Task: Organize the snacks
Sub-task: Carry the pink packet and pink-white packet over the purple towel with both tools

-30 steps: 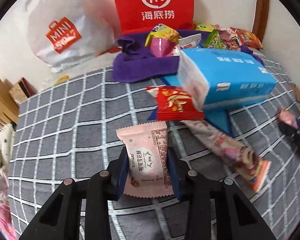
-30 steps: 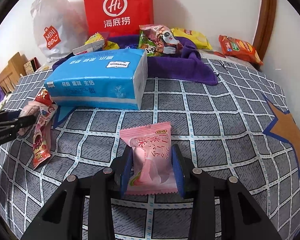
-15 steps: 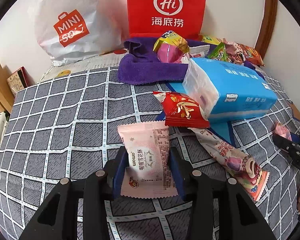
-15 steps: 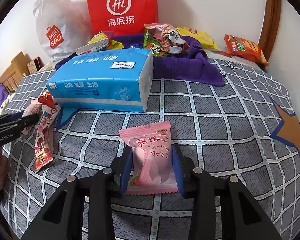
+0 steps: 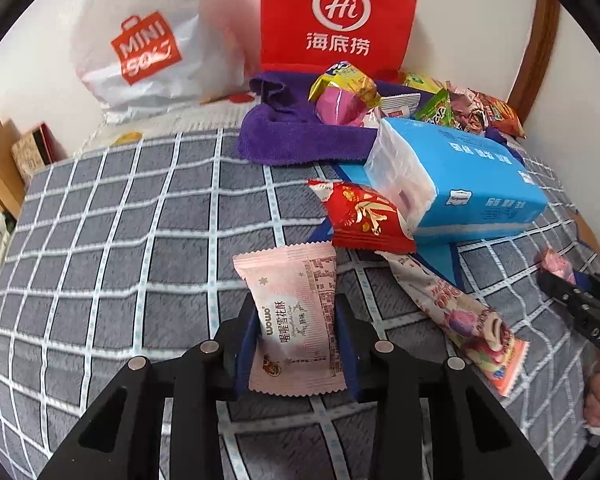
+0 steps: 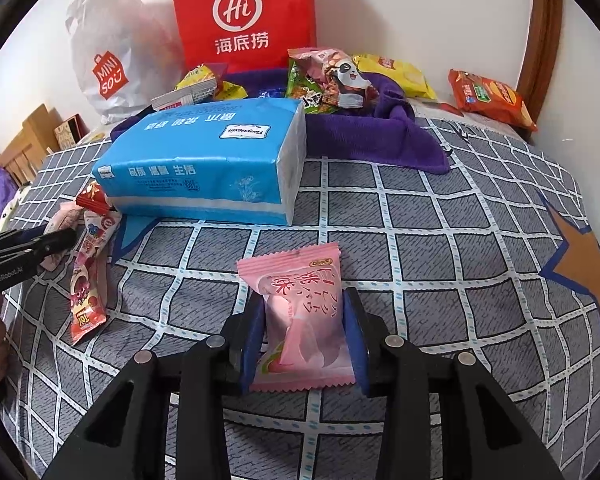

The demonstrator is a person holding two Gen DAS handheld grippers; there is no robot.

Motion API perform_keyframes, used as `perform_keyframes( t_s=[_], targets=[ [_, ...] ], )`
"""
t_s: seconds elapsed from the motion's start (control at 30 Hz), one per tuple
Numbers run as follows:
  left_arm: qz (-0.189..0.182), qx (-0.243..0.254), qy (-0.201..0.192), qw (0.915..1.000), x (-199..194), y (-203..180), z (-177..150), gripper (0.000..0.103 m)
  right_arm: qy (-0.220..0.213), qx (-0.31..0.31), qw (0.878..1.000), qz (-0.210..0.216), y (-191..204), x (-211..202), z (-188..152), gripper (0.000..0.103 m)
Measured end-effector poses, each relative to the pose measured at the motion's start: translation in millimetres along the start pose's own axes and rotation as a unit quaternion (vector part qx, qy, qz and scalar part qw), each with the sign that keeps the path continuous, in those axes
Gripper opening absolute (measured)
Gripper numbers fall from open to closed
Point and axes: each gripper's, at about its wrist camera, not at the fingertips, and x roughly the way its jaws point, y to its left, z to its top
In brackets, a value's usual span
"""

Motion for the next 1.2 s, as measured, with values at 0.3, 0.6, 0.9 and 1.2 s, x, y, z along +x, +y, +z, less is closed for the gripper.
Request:
perform_keyframes(
  t_s=[0.3,0.6,0.9,1.2],
  targets=[
    [-0.069,-0.017,0.009,0.9975,-34.8,-5.9,-1.3,0.033,-0.043,0.011,0.999,-0.003,3.4,-39.6,1.7,0.035],
    [-0.101,-0.006,-0.012,0.9948,-78.7,-26.3,17.3,0.033,-0.065,0.017,0.998,-0.009,13.5,-85.4,16.5,0.035],
    [-0.135,0.001,-0.020,0.9907,-100.8,-44.2,42.8,0.033,-0.078,0.023,0.997,-0.003,21.7,-109.6,41.9,0.035],
    [-0.135,-0.005,-0.034,0.9903,-107.0,-44.2,74.3,0.033,-0.089,0.012,0.996,0.002,31.7,-115.6,83.3,0.035]
  ],
)
